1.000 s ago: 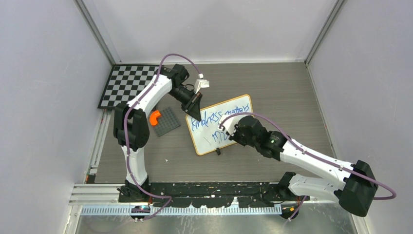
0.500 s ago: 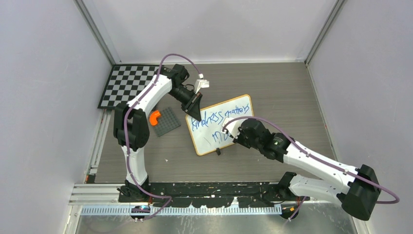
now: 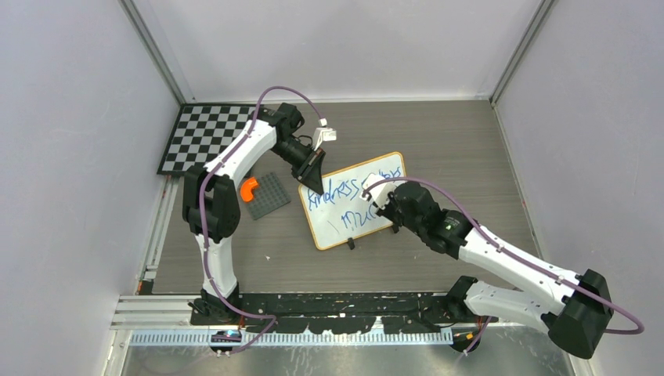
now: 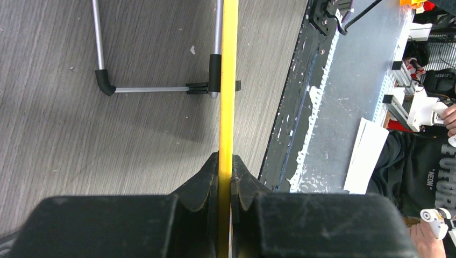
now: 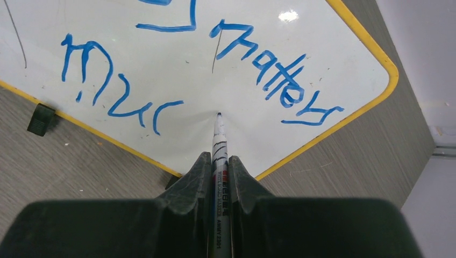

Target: Write a sentence on the whiteboard

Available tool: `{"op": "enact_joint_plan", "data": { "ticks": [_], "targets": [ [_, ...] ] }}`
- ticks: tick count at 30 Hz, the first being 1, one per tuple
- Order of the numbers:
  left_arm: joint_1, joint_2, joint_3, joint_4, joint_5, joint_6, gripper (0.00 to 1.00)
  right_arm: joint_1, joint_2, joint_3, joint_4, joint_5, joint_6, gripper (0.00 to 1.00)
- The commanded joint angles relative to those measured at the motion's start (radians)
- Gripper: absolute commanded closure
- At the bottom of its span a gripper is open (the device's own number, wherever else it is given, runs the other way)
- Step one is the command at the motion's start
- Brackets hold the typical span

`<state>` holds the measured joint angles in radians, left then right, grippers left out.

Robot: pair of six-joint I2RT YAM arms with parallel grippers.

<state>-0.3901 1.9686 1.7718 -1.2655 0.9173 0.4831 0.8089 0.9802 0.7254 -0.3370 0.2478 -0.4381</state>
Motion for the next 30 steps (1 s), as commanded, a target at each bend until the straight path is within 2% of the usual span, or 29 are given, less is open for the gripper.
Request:
{"op": "enact_joint_plan", "data": {
  "ticks": [1,20,30],
  "targets": [
    [0.005,-0.015,0.017,-0.018,0.001,-0.007,1.00,-0.011,0.018,0.034,0.075,0.027,0.009,1.00],
    [0.005,-0.007,0.020,-0.015,0.002,-0.006,1.00,-0.014,0.063,-0.030,-0.102,-0.131,0.010,1.00],
    [0.005,-0.005,0.024,-0.019,0.000,-0.003,1.00,-0.014,0.041,0.006,-0.042,-0.077,0.011,1.00]
  ]
}}
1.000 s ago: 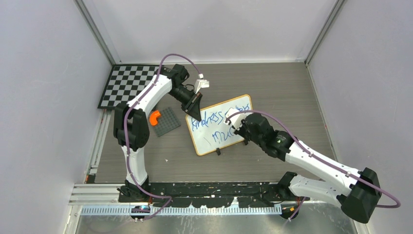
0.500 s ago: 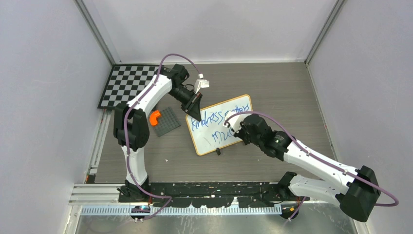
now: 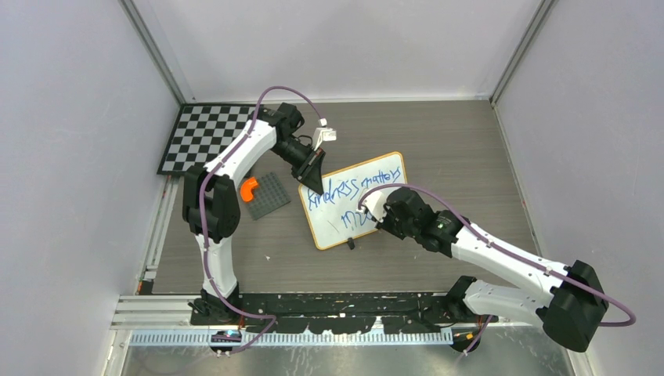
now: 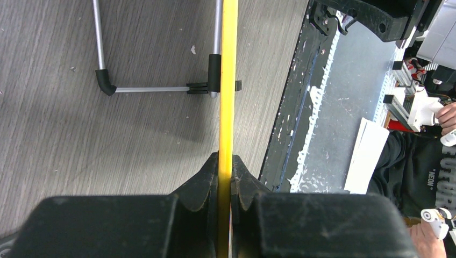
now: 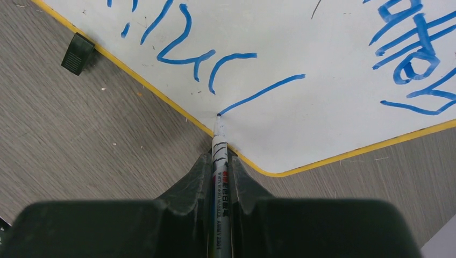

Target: Write a sentence on the whiteboard

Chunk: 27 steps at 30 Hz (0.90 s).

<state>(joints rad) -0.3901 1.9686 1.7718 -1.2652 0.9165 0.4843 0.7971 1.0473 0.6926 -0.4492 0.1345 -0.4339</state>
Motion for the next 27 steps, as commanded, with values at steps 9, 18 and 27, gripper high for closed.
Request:
{"op": "enact_joint_plan", "data": {
  "ticks": [9,18,27],
  "targets": [
    [0.005,-0.007,0.033,-0.025,0.000,-0.005,1.00,-0.025,-0.057,0.057,0.122,0.085,0.008,1.00],
    [0.005,-0.009,0.035,-0.025,-0.004,-0.004,1.00,-0.047,-0.077,0.026,0.076,0.113,-0.014,1.00],
    [0.005,-0.001,0.034,-0.021,0.004,-0.005,1.00,-0.048,-0.043,-0.013,0.023,0.031,-0.002,1.00]
  ]
}}
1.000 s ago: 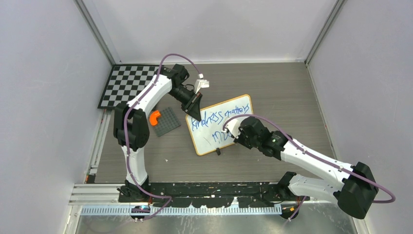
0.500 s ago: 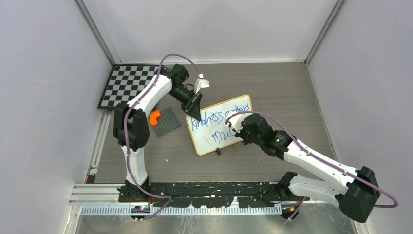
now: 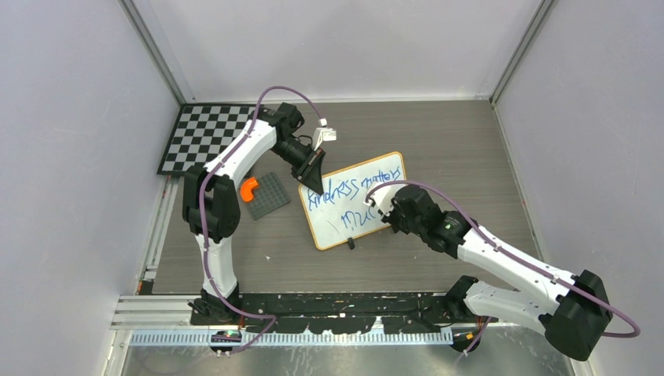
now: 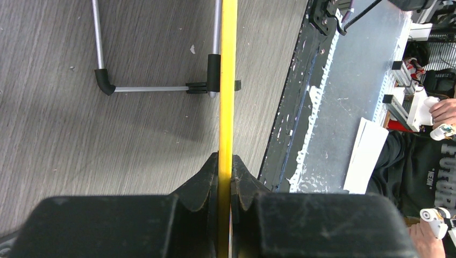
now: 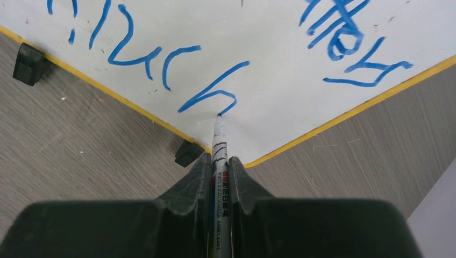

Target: Write a sentence on the whiteboard

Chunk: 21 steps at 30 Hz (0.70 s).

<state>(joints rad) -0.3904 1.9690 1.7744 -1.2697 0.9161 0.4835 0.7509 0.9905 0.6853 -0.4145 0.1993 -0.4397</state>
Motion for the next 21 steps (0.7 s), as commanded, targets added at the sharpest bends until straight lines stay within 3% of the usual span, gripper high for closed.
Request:
{"op": "enact_joint_plan", "data": {
  "ticks": [1,9,21],
  "targets": [
    [0.004,-0.001,0.032,-0.017,0.004,-0.004,1.00,-0.002,0.021,-0.006,-0.014,-0.038,0.003,1.00],
    [0.005,-0.009,0.022,-0.016,0.000,-0.005,1.00,-0.001,0.047,0.010,-0.033,-0.045,-0.005,1.00],
    [0.005,-0.013,0.023,-0.016,0.000,-0.004,1.00,-0.002,-0.091,0.044,-0.079,-0.022,0.027,1.00]
  ]
}}
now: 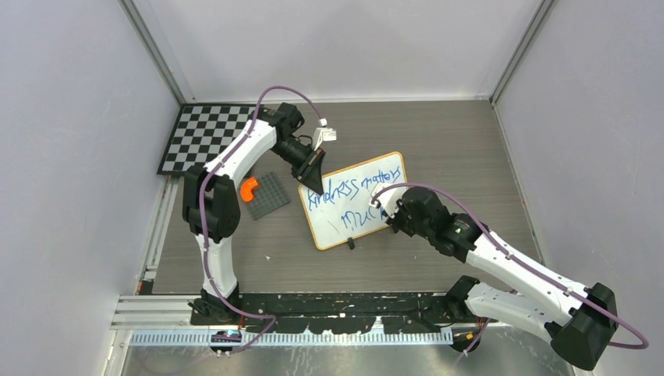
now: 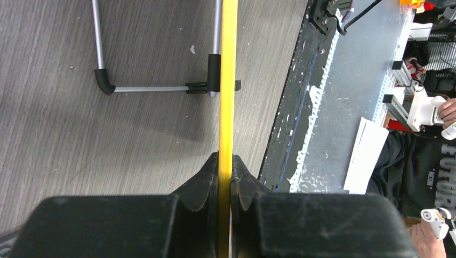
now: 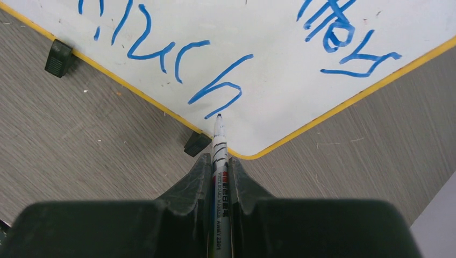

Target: Write a sentence on the whiteboard

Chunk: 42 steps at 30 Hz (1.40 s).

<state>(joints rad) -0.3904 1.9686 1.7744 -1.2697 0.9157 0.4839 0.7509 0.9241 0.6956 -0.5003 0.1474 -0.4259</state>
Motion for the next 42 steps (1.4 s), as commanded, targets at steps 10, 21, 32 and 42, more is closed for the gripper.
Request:
{"op": "enact_joint_plan", "data": {
  "ticks": [10,21,32,42],
  "targets": [
    [0.005,-0.022,0.007,-0.006,-0.005,-0.003,1.00,-0.001,0.025,0.015,0.047,0.113,0.003,1.00],
    [0.005,-0.028,-0.011,0.003,-0.018,-0.005,1.00,-0.001,0.106,0.018,0.078,0.121,-0.007,1.00],
    [0.004,-0.059,0.027,0.012,-0.021,-0.052,0.64,-0.001,-0.025,0.191,-0.115,-0.115,0.043,1.00],
    [0.098,-0.209,0.105,0.116,-0.015,-0.202,0.25,-0.024,0.028,0.354,-0.132,-0.202,0.161,1.00]
  ]
}}
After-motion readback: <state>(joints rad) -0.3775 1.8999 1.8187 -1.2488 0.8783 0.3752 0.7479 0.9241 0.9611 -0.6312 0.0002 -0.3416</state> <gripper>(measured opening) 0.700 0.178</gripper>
